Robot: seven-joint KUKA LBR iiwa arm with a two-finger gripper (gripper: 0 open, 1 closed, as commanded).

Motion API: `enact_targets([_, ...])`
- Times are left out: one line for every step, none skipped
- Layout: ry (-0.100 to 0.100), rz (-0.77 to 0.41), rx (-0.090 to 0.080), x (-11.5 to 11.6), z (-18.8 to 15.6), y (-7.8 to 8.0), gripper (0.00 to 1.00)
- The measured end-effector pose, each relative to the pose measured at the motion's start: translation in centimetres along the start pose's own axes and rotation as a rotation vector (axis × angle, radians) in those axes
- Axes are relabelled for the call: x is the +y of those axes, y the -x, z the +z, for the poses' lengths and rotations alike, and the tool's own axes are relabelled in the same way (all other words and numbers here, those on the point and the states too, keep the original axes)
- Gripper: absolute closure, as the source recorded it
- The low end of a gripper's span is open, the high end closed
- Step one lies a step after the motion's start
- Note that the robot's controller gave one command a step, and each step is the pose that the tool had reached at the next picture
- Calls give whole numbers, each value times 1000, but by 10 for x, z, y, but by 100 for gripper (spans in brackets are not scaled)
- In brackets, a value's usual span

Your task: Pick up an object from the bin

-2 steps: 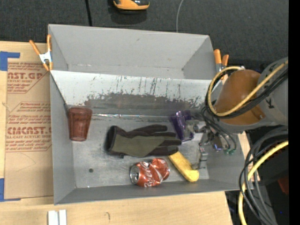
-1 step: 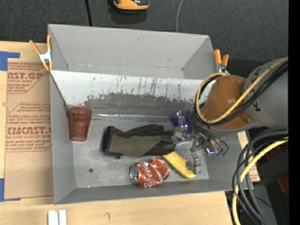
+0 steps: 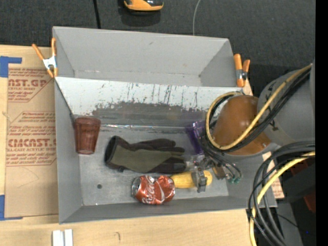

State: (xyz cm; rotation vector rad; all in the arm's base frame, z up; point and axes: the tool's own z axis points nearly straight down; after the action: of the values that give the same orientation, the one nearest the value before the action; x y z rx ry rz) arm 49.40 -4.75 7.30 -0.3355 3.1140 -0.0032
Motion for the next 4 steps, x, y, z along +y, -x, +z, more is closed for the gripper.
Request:
enact_targets([3, -1, 6, 2, 1, -1, 0])
enact_targets([-1, 0, -1, 0, 0, 0, 100])
enact_targets([3, -1, 6, 1, 2, -2, 0])
enact_targets([0, -1, 0, 0, 0, 0, 100])
